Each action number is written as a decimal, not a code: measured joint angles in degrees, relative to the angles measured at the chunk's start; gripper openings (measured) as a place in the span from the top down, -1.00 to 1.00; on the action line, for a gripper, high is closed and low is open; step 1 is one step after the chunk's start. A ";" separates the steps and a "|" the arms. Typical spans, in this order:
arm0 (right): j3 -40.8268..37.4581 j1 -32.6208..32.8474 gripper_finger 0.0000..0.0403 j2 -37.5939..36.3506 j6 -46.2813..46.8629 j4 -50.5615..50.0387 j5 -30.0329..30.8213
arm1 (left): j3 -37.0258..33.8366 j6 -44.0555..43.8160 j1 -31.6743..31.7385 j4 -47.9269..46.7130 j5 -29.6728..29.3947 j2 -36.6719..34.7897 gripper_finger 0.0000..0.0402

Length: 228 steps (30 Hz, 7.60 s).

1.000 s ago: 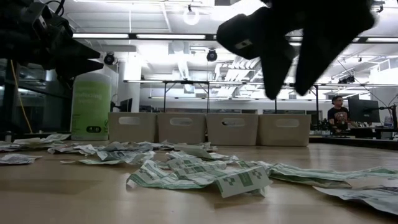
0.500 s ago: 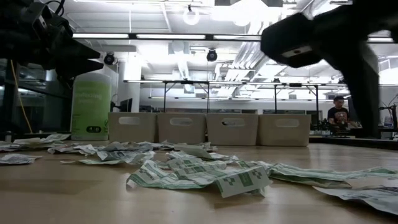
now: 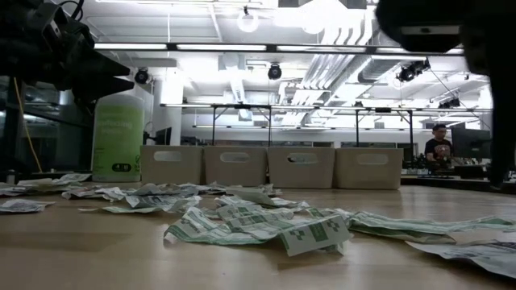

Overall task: Pick & Place First Aid Supplies
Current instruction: Put the bandage into the right gray bin, then put the towelette pack into the middle right gray bin

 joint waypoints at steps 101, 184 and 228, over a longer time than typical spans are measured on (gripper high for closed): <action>3.63 -17.07 1.00 -9.77 47.05 -42.63 39.45 | 0.02 0.01 0.01 0.00 0.00 -0.02 0.25; -23.41 -36.15 0.41 -32.75 35.49 -9.81 2.03 | 0.02 0.01 0.01 0.00 0.00 -0.01 0.25; -23.43 -9.94 0.53 -14.60 1.28 30.53 -23.71 | 0.02 0.01 0.00 0.00 -0.03 -0.02 0.25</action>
